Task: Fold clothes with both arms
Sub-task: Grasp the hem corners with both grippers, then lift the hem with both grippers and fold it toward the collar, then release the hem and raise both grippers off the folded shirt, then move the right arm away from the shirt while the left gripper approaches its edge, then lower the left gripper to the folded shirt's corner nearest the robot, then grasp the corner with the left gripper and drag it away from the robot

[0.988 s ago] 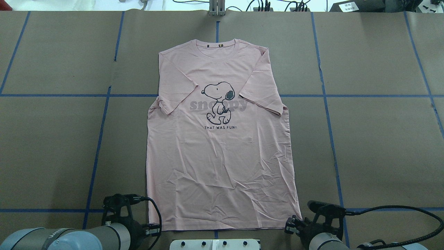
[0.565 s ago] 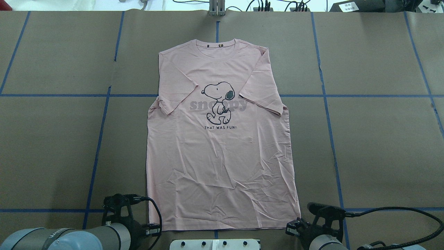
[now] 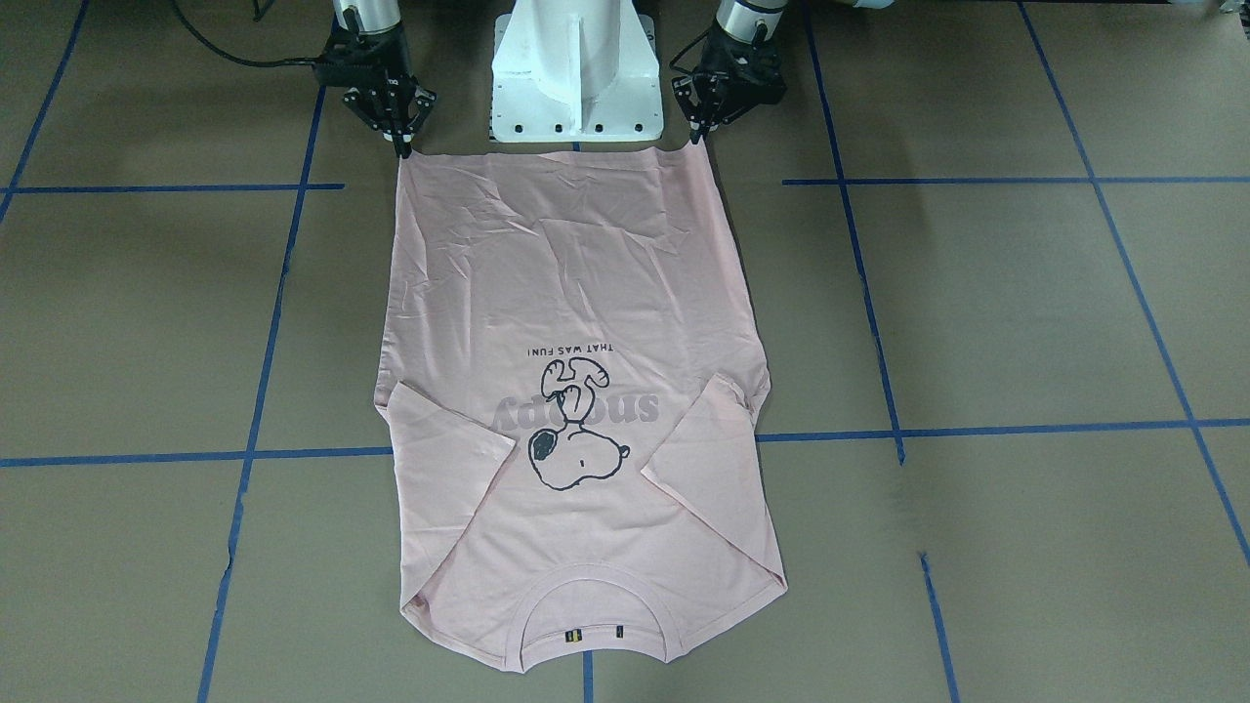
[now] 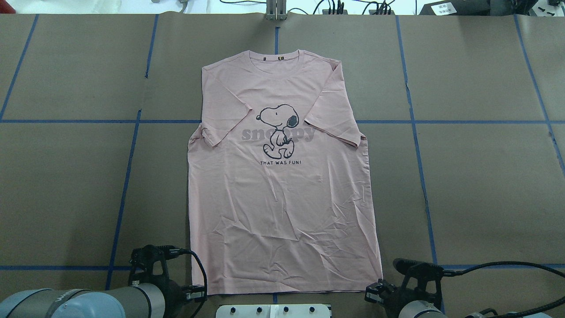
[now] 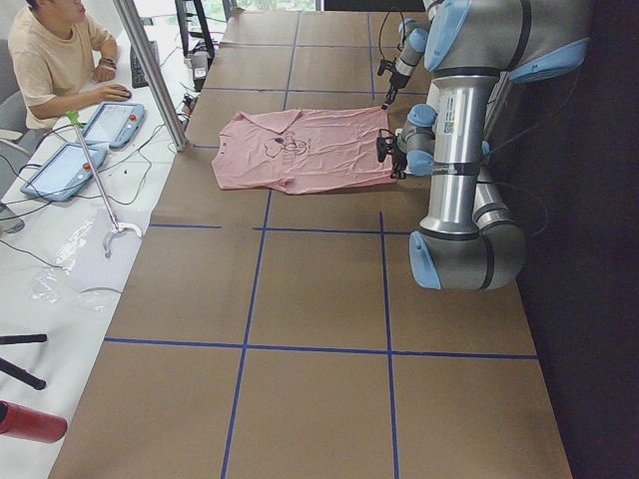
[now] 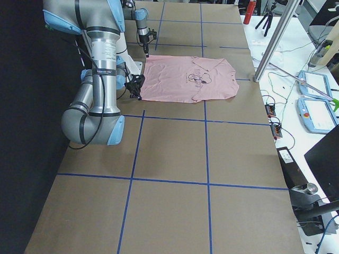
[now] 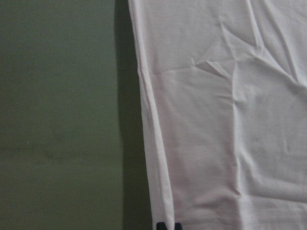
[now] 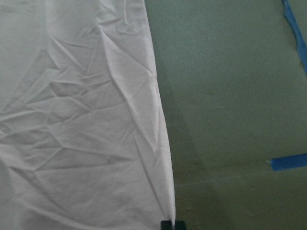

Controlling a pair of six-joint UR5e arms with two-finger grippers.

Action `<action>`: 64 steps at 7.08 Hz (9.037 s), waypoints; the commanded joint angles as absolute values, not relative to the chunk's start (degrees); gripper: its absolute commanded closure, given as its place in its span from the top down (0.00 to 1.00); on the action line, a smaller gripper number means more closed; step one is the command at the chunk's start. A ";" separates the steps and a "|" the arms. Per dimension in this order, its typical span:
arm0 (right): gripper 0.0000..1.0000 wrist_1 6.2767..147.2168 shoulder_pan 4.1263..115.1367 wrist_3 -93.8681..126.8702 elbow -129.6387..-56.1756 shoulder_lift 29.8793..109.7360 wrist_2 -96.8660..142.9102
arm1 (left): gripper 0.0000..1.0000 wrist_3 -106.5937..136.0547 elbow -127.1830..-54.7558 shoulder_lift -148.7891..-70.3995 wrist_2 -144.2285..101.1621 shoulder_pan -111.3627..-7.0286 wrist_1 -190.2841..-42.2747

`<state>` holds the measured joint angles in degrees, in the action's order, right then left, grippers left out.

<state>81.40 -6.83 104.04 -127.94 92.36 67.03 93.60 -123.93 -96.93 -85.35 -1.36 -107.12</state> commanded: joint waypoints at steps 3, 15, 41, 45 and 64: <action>0.00 108.11 -0.21 99.58 -155.71 88.64 80.81 | 0.00 93.25 -147.11 -109.18 -101.46 -11.81 -74.69; 0.00 83.53 42.44 66.53 -88.22 52.76 96.24 | 0.00 59.87 -94.28 -122.77 -102.83 -44.02 -103.05; 1.00 73.04 50.71 47.20 -83.58 57.39 107.93 | 0.75 75.23 -108.28 -104.15 -101.39 -31.52 -115.75; 1.00 73.13 50.71 47.29 -83.50 57.39 107.58 | 0.59 78.57 -106.70 -104.32 -98.09 -25.76 -115.14; 1.00 73.04 50.80 47.29 -83.14 57.83 107.49 | 0.00 75.59 -102.65 -107.50 -98.35 -25.84 -115.14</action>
